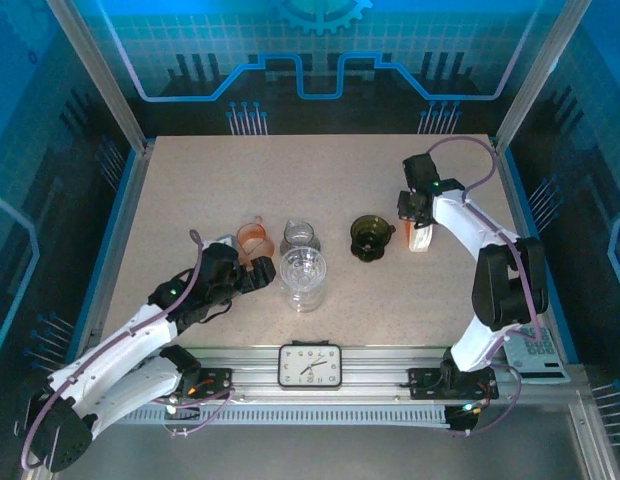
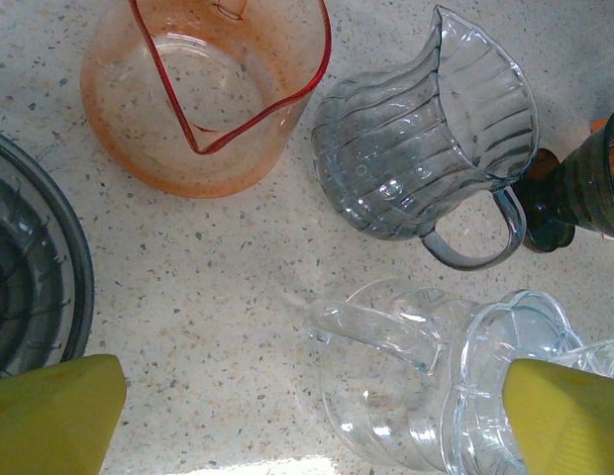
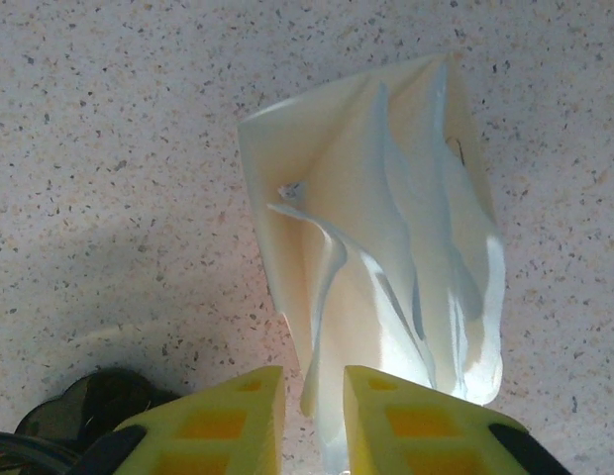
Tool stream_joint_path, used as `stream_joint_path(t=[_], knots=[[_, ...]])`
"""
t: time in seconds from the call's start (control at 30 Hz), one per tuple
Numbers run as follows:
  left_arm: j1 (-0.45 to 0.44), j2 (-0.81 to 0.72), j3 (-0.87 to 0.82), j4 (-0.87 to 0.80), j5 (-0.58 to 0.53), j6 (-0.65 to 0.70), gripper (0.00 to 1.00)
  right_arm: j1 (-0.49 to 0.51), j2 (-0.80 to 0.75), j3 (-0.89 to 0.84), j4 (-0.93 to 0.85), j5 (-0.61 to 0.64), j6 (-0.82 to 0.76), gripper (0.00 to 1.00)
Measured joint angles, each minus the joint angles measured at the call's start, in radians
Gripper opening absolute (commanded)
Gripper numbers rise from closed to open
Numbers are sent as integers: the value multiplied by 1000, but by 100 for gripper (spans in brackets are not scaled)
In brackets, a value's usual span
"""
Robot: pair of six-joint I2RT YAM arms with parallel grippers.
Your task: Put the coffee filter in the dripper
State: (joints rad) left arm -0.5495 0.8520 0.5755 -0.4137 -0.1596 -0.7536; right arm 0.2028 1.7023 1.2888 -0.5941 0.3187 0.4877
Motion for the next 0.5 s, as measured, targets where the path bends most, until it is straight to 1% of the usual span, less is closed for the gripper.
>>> stream_joint_path(t=[0.17,0.27,0.3,0.5], knots=[[1,0,0,0,0,0,99,0,13,21,-5,15,-11,12],[3,0,0,0,0,0,99,0,23,30,-6,19,-21,5],[4,0,0,0,0,0,99,0,24,30,-9,21,-27,1],[4,0,0,0,0,0,99,0,25,30,-11,24,-51,0]])
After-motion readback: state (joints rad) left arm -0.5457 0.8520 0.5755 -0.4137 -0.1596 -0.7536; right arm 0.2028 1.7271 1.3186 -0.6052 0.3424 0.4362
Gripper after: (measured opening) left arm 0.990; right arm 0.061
